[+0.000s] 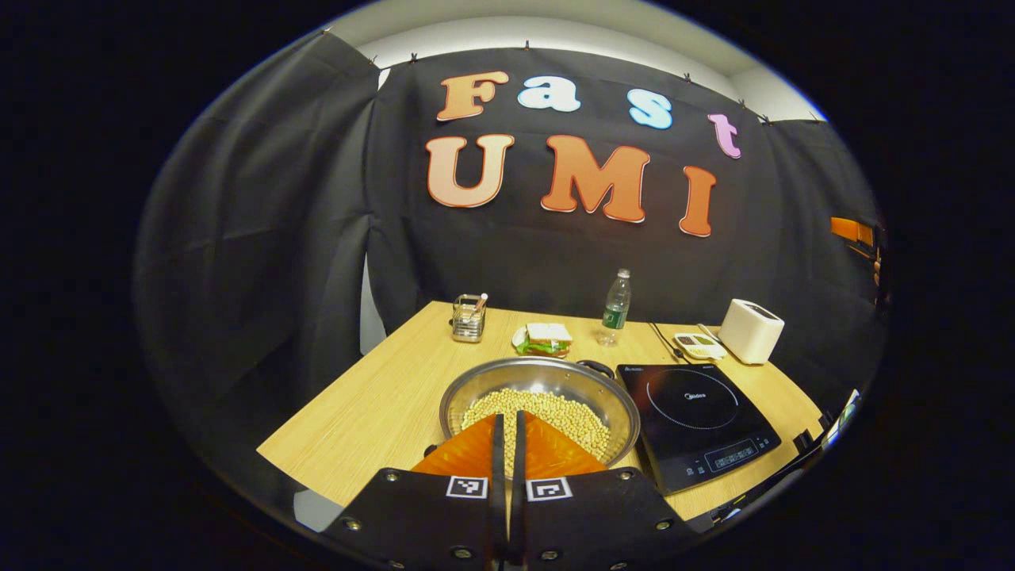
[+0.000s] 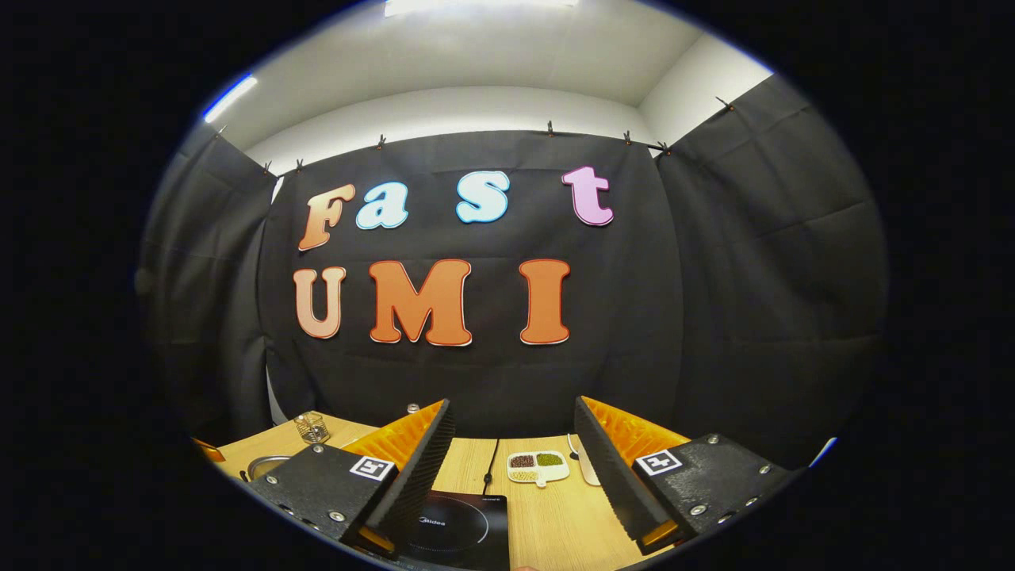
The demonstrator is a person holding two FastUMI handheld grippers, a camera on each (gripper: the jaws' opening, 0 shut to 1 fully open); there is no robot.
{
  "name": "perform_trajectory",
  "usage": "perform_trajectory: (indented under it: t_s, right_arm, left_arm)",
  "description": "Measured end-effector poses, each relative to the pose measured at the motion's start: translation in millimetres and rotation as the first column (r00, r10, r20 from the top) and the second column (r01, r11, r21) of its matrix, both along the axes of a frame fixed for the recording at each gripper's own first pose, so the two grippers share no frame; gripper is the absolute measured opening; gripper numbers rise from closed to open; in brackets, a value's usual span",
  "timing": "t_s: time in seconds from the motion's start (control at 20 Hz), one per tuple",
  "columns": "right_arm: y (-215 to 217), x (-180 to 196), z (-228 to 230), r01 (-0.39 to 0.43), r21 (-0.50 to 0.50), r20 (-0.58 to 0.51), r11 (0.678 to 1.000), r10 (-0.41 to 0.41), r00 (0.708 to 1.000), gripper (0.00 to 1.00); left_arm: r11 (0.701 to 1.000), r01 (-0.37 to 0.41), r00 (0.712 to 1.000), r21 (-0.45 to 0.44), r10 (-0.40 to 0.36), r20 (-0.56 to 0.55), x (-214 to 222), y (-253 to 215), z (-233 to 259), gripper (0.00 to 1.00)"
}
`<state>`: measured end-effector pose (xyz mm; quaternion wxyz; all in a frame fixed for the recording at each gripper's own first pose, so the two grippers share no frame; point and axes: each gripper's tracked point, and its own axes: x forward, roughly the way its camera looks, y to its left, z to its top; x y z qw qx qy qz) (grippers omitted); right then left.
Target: First push the handle of the pot to place it horizontally, then grasp the pot with both hands and set it on the induction cooktop.
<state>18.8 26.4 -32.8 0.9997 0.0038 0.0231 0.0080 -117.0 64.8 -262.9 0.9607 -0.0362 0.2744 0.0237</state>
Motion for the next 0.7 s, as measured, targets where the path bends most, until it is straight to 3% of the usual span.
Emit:
perform_trajectory:
  t_s: [0.7]
  right_arm:
    - [27,6,-15,-0.029,-0.019,-0.023,0.999,0.029,0.999,0.95]
  left_arm:
    - [0.997,-0.047,0.977,-0.061,0.033,-0.21,-58,10,-85,0.03]
